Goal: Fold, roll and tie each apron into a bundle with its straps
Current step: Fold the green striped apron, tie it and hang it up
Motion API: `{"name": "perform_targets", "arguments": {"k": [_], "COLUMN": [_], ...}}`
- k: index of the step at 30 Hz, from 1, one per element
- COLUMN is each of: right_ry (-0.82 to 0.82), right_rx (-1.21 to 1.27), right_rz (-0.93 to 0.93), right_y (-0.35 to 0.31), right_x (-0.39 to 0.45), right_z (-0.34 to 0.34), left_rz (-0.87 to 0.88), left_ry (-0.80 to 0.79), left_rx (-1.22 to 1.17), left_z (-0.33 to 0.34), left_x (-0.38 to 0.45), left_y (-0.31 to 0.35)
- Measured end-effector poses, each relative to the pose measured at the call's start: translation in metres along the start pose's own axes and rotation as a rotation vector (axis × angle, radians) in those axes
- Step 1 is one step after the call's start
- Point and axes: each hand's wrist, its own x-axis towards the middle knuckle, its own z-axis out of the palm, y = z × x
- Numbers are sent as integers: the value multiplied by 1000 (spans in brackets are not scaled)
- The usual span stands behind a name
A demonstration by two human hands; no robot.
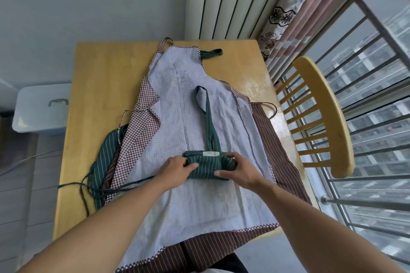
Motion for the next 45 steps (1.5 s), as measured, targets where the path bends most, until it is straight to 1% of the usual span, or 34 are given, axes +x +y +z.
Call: {"name": "perform_targets", "arguments": {"k": [3, 7, 9, 11, 13, 15, 17, 18, 20, 22, 24, 27, 29, 31, 32, 34, 36, 37, 38, 41, 43, 45], "right_ry": [58, 113, 157, 203, 187, 168, 183, 189, 201, 221, 222, 167, 105, 42, 16, -19, -26, -6, 31, 214, 290, 285], "right_rx": [-42, -31, 8, 9, -29, -77, -98, -57, 133, 324, 464, 605, 605, 570, 547, 518, 505, 501, 502, 529, 590, 633], "right_rz": [41, 104, 172, 236, 248, 229, 220, 223, 245, 250, 235, 191, 181, 145, 118, 81, 74, 79, 87, 100, 123, 149], "right_y": [5, 0, 0, -1, -2, -4, -7, -9, -10, -14, -22, -40, -51, -64, -70, -80, -88, -91, -91, -88, -86, -84], "right_x": [11, 23, 27, 28, 29, 30, 31, 32, 33, 32, 31, 28, 27, 26, 25, 23, 19, 15, 13, 5, -4, -13], "right_z": [-4, 1, 3, 1, 1, 2, 3, 4, 6, 7, 5, -8, -15, -19, -20, -21, -21, -20, -19, -11, -2, 10], "left_rz": [-58, -73, -90, -128, -146, -131, -115, -105, -86, -72, -94, -179, -219, -250, -251, -246, -228, -217, -202, -95, -29, 24], "left_ry": [48, 101, 146, 218, 212, 158, 110, 74, -25, -127, -221, -369, -480, -620, -680, -716, -663, -602, -526, -319, -224, -141], "left_rx": [-21, 109, 141, 91, 73, 136, 236, 281, 328, 320, 217, -97, -313, -451, -466, -471, -532, -578, -626, -704, -665, -588], "left_z": [1, 0, -1, -5, -8, -10, -14, -18, -28, -39, -50, -59, -58, -53, -50, -41, -32, -28, -24, -11, -4, 2], "left_x": [12, 26, 32, 36, 40, 44, 49, 50, 55, 58, 57, 41, 28, 15, 8, -3, -13, -19, -23, -30, -35, -39], "left_y": [-2, -1, 0, 0, -2, -1, 6, 10, 18, 22, 22, 23, 23, 25, 27, 33, 41, 46, 48, 54, 56, 60]}}
